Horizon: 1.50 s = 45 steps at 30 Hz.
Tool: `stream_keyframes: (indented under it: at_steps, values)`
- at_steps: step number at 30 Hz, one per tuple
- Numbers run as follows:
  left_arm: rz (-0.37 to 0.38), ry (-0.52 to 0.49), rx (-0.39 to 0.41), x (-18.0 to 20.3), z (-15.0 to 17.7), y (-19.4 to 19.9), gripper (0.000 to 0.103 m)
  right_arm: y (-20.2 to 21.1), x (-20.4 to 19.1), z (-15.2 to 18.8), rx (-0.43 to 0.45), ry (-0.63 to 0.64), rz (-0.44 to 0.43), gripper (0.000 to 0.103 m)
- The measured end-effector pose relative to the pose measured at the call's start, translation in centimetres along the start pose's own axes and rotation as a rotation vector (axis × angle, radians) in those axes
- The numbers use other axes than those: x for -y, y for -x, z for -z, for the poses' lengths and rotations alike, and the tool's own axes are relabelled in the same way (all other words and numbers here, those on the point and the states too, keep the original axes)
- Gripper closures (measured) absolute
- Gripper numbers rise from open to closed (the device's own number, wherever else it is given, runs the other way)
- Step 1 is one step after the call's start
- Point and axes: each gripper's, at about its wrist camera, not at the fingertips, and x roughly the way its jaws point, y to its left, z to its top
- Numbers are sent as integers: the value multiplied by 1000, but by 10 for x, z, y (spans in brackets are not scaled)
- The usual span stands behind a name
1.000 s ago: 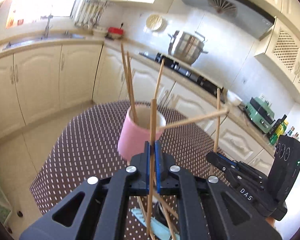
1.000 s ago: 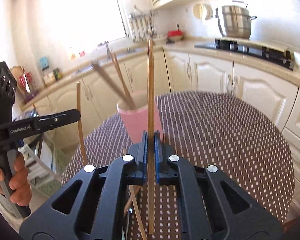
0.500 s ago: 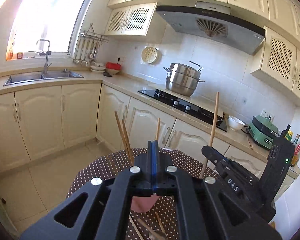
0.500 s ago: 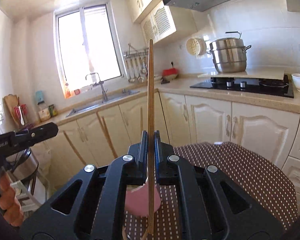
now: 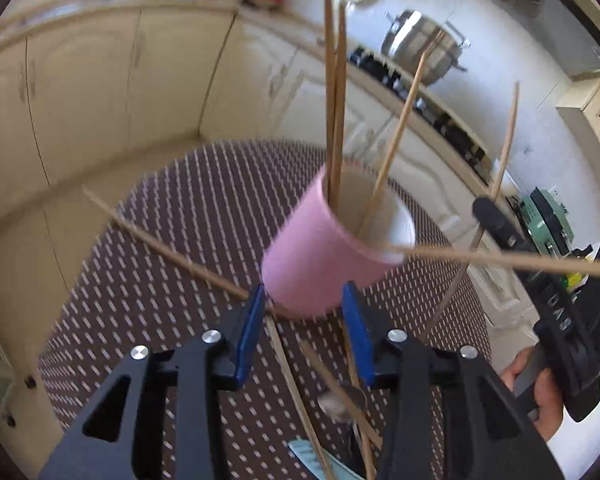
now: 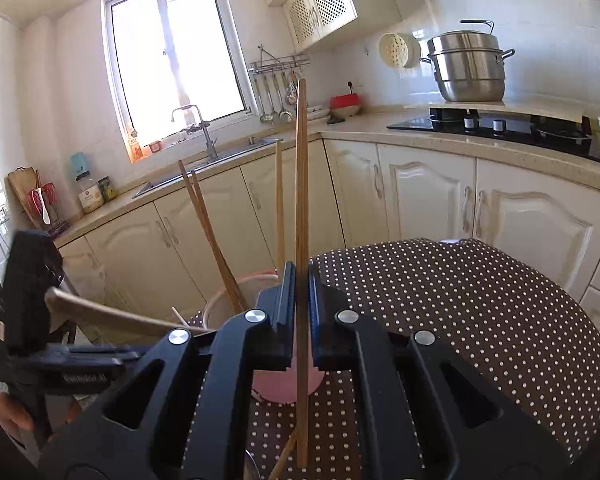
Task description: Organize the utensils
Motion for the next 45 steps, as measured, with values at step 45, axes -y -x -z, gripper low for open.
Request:
stream_keyframes:
  at_steps: [45]
  values:
    - [-71,-213,608,75,-23,146,97,7,-16,-20,80,21,-9,96]
